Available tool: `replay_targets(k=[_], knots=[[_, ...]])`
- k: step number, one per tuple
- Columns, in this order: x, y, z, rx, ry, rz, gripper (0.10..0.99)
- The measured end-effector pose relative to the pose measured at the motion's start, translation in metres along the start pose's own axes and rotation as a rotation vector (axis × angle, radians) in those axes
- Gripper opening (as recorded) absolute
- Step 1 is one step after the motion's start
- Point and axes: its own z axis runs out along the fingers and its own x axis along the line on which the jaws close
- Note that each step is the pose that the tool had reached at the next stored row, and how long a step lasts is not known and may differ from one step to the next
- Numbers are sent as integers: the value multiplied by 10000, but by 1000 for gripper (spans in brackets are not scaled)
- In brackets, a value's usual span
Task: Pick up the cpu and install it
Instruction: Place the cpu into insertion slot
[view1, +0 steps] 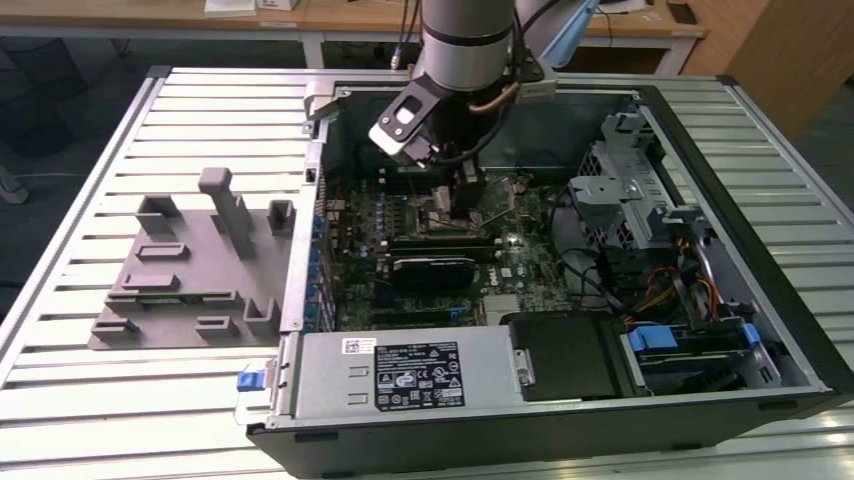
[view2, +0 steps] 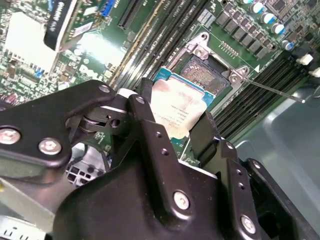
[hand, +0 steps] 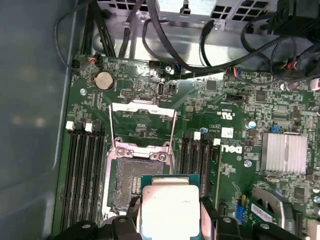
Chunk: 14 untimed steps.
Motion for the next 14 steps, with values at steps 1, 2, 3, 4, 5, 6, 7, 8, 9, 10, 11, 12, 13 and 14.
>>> replay_targets(k=[1,2,3,4,5,6,7,8,9,10,11,12,13,14], knots=[[14,0,15,10,-1,29,545],[30,1,32,23,-1,54,545],[49,1,49,38,-2,78,545],[70,2,67,53,-1,99,545],[93,2,87,72,-1,114,545],[109,3,105,92,0,124,545],[123,2,123,115,3,132,545],[136,3,141,138,6,143,545],[147,3,157,164,5,164,545],[157,3,173,184,4,194,545],[165,3,189,208,3,226,545],[171,3,204,235,4,251,545],[176,2,220,266,5,274,545],[181,2,234,289,5,295,545]])
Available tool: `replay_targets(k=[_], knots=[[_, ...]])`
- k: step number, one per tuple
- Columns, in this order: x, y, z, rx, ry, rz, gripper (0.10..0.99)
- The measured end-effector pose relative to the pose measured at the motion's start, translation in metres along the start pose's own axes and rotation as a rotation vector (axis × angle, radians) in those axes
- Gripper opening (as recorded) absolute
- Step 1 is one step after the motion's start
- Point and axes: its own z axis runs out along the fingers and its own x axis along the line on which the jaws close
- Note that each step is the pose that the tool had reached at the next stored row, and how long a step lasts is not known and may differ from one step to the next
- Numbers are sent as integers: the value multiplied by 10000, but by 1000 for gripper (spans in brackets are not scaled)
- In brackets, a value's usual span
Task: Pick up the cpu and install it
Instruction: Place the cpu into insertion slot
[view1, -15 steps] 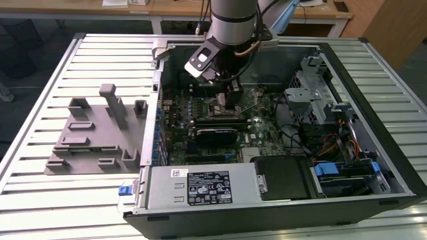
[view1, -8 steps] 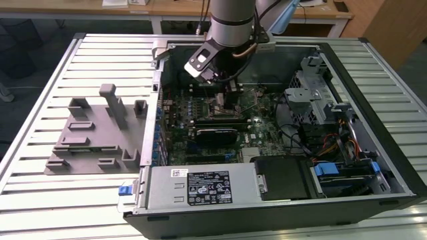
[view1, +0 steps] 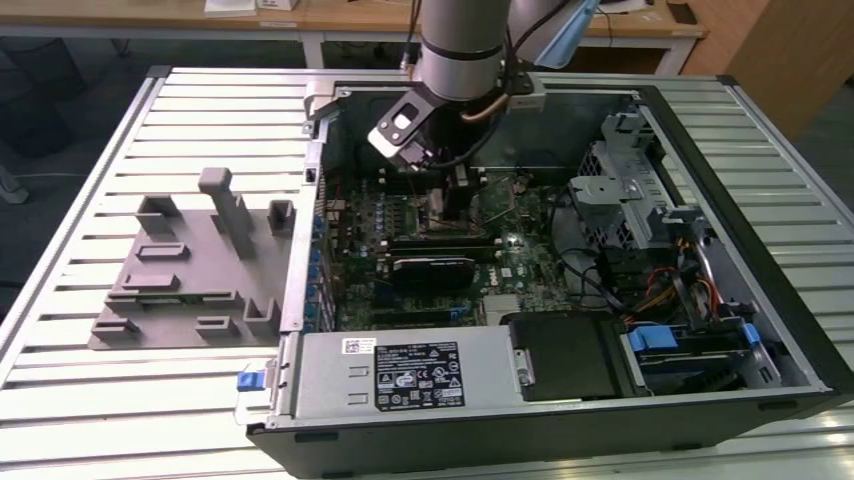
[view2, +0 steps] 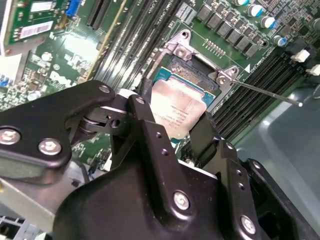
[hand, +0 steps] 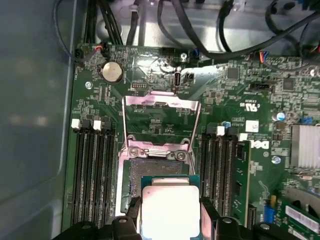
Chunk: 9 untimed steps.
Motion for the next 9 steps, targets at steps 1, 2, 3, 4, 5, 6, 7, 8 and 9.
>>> replay_targets(k=[1,2,3,4,5,6,7,8,9], knots=[[4,1,11,15,1,17,545],[6,1,17,21,1,27,545],[6,1,17,23,0,28,545],[6,1,17,23,0,28,545],[6,1,17,23,0,28,545],[6,2,18,23,0,27,545],[6,2,20,23,-4,27,545],[7,2,25,2,-15,42,545],[6,1,30,-50,-39,79,545]])
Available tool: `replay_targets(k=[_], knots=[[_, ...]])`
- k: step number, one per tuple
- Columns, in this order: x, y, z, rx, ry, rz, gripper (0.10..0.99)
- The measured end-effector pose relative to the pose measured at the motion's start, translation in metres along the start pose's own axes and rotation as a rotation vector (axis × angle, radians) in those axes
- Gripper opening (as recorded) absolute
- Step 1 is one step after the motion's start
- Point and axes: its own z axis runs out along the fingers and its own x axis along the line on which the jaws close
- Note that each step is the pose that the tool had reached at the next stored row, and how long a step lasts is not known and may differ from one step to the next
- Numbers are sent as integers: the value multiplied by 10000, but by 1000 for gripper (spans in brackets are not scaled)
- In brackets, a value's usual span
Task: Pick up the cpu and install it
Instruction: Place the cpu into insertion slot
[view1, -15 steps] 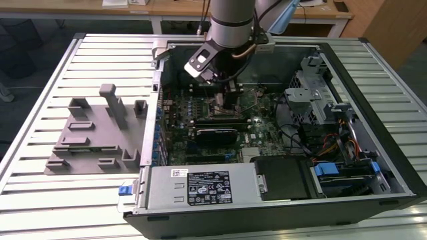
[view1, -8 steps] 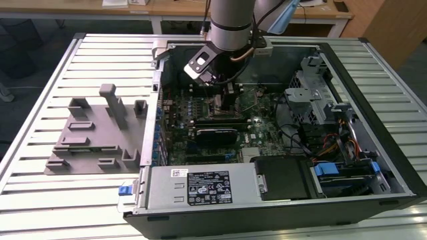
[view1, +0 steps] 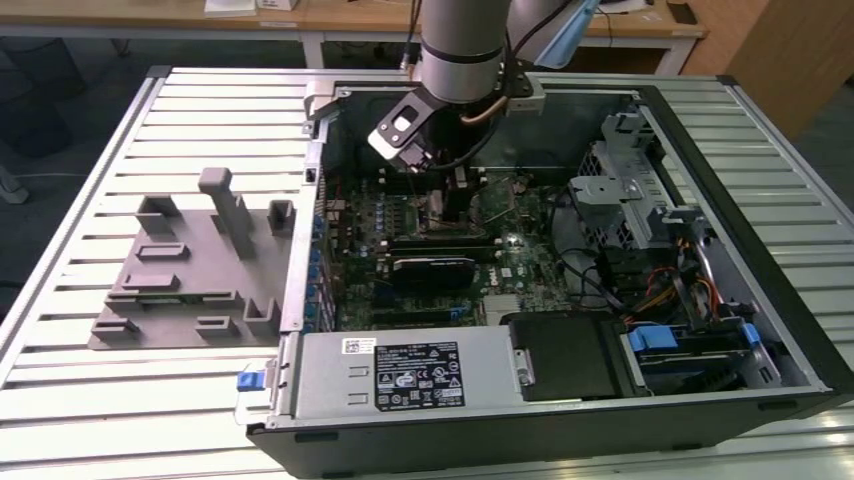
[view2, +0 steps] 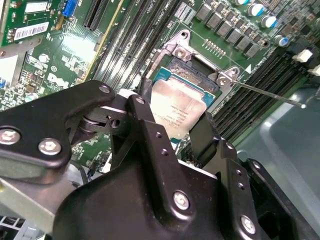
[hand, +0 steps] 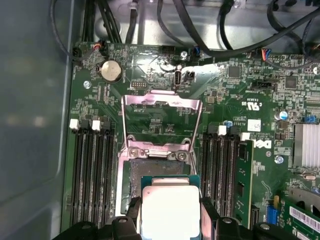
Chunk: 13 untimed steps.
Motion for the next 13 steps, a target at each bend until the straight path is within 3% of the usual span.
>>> replay_targets(k=[3,13], knots=[[0,-1,19,-152,-30,124,545],[34,0,71,-160,-76,345,545]])
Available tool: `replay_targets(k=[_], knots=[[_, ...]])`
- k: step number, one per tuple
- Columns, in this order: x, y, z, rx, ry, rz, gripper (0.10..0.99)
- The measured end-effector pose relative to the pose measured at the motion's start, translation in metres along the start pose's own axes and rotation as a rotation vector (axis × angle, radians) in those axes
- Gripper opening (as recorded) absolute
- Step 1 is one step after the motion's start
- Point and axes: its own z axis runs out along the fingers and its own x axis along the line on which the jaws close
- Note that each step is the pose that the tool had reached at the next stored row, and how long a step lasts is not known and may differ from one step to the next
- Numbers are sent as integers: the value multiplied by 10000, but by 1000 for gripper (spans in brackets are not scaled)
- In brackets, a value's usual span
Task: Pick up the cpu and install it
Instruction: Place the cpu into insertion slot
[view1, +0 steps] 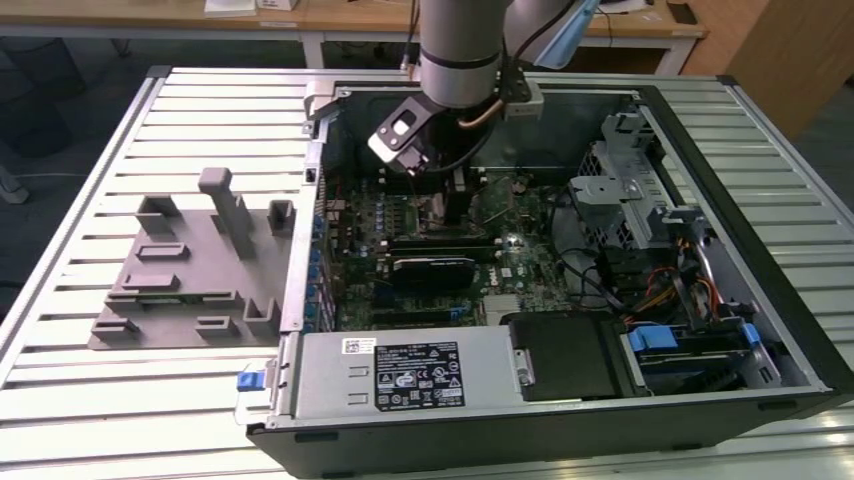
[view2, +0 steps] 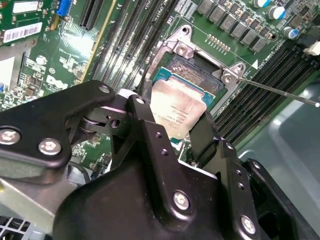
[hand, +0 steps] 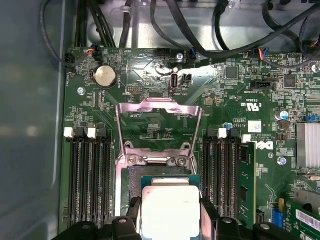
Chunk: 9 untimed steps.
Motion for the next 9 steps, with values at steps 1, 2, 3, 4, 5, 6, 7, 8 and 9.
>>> replay_targets(k=[1,2,3,4,5,6,7,8,9], knots=[[10,1,3,0,-18,1,545],[19,1,7,0,-42,0,545],[27,1,12,0,-71,-1,545],[35,2,19,0,-95,-2,545],[43,2,28,0,-123,-3,545],[50,2,37,-1,-146,-4,545],[56,2,47,0,-171,-4,545],[61,1,58,4,-191,-3,545],[66,1,69,9,-204,-3,545]])
